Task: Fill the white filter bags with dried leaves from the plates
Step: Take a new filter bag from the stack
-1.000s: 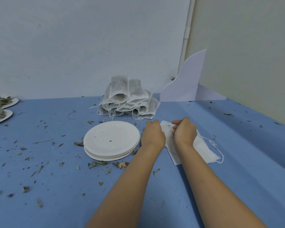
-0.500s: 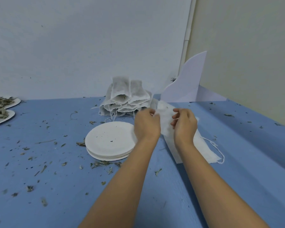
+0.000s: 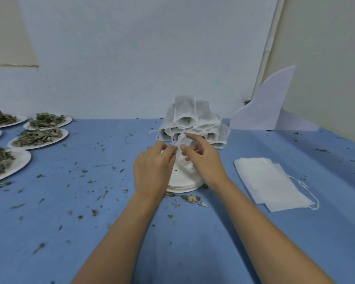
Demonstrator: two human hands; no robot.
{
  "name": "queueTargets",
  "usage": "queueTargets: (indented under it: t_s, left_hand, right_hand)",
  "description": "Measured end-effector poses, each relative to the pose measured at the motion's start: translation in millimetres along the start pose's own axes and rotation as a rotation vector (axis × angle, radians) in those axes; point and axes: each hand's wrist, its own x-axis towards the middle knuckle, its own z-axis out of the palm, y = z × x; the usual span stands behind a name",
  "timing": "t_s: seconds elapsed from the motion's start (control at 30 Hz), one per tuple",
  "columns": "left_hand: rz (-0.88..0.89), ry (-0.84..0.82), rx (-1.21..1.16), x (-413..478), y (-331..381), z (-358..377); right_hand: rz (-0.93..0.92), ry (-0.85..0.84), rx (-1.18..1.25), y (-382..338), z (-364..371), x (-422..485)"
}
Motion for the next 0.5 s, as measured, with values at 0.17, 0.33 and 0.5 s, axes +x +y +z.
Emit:
queueTargets:
  t_s: [0.17, 0.33, 0.5]
  left_hand:
    - [-0.030, -0.093, -0.100, -6, 5, 1]
    - [-0.287, -0.188, -0.314, -12, 7, 2]
    - [-0.378, -0.176, -0.449, -16, 11, 2]
  right_hand:
    - [-0.028, 0.057, 0.111, 5, -5, -8]
    - [-0.070, 0.115, 0.047, 8, -10, -17]
    - [-0.020, 0.202, 0.056, 13, -11, -19]
